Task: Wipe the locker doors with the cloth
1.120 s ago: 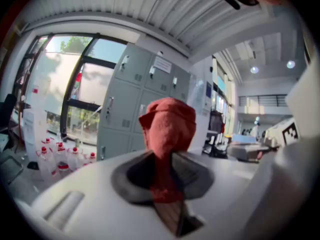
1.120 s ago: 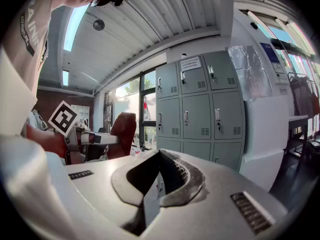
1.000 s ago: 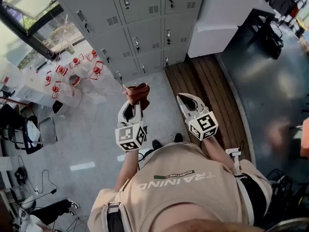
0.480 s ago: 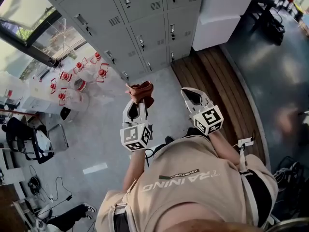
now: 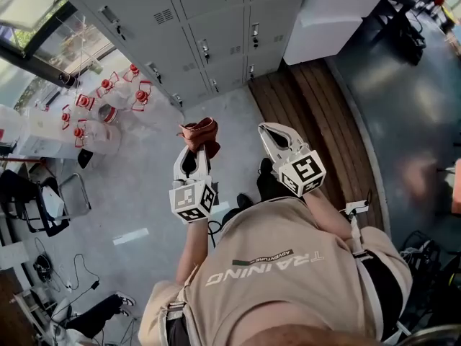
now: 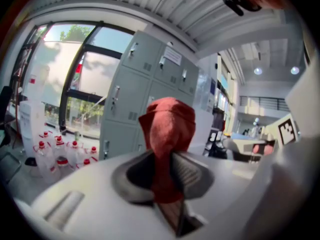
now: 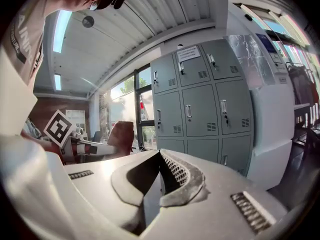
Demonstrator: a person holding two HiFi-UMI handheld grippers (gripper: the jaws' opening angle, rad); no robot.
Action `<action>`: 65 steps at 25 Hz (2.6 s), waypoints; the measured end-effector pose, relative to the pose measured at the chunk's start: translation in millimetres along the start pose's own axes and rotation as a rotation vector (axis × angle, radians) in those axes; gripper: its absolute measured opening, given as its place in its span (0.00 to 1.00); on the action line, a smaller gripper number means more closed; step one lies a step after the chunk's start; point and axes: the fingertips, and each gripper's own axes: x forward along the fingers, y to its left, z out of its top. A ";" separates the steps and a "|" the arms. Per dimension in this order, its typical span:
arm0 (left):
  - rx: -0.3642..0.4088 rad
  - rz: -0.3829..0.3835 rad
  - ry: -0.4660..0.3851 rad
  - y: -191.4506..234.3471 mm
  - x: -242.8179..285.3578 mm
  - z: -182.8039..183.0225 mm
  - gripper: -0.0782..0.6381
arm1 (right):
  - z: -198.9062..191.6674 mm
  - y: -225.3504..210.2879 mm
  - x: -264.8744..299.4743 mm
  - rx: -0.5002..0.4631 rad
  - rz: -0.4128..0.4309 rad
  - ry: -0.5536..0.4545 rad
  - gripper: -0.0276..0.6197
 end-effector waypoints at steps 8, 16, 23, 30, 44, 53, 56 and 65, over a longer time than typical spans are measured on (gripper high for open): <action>0.072 0.038 -0.048 -18.5 66.8 50.5 0.22 | 15.7 -78.6 30.1 -0.001 0.015 -0.040 0.06; 0.091 0.053 -0.064 -54.0 147.3 80.1 0.22 | 27.7 -163.3 54.2 0.007 0.059 -0.047 0.06; 0.129 0.105 -0.080 -54.6 187.9 99.1 0.22 | 25.6 -205.6 86.1 0.019 0.097 -0.033 0.06; 0.122 0.120 -0.043 -26.2 210.1 94.7 0.22 | 25.1 -205.3 125.2 0.023 0.138 -0.014 0.06; 0.155 -0.051 -0.103 27.8 277.7 139.5 0.22 | 82.5 -199.6 197.5 -0.050 0.027 -0.039 0.07; 0.222 -0.053 -0.105 46.9 309.6 152.8 0.22 | 94.2 -203.3 241.3 -0.112 0.044 -0.025 0.06; 0.242 -0.031 -0.108 47.5 324.8 163.2 0.22 | 101.4 -212.8 254.3 -0.118 0.070 -0.029 0.07; 0.620 0.094 -0.174 27.3 378.5 250.7 0.22 | 109.1 -249.4 281.6 -0.178 0.213 -0.004 0.07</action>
